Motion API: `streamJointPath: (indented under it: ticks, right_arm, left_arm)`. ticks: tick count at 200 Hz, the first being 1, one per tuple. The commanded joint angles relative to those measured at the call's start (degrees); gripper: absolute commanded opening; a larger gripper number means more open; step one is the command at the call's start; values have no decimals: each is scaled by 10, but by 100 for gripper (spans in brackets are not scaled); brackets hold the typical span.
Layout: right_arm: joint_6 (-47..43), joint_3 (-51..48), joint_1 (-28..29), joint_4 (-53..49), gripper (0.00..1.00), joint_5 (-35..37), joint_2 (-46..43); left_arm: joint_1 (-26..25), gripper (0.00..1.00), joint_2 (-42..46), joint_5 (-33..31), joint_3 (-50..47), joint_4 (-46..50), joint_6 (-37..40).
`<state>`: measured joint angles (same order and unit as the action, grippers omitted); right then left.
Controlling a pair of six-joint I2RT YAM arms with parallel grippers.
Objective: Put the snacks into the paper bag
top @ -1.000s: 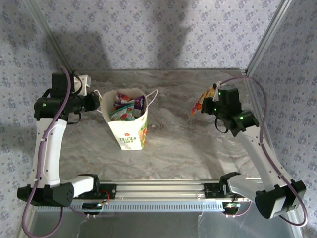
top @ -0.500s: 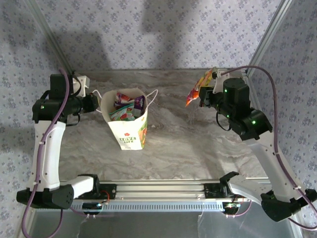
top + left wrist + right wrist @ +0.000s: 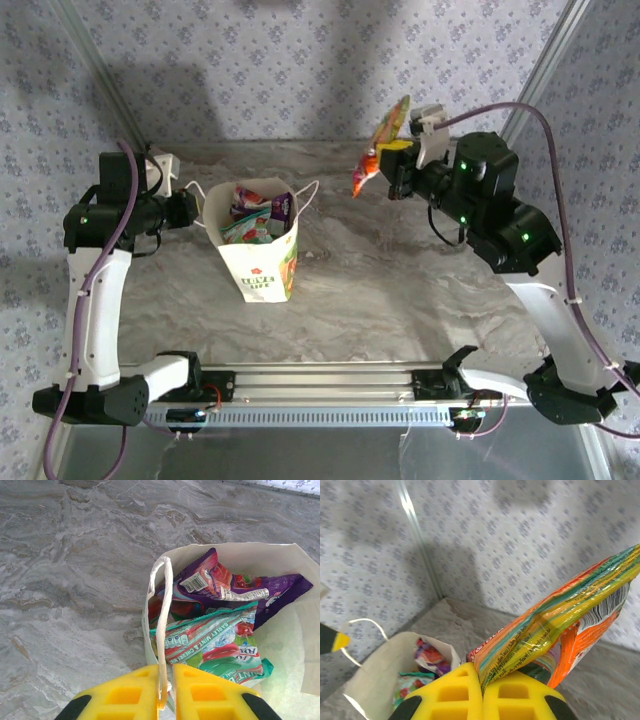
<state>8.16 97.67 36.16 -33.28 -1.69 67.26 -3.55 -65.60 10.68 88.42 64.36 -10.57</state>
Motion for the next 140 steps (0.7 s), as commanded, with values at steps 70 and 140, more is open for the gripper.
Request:
streamJointPath:
  ticks: [70, 140]
  right_arm:
    - [-99, 203, 83, 63, 0, -168, 163]
    - [-133, 343, 86, 16, 0, -323, 320]
  left_arm:
    - [-3, 15, 21, -3, -12, -9, -4]
    - [-3, 14, 26, -7, -24, -12, -4]
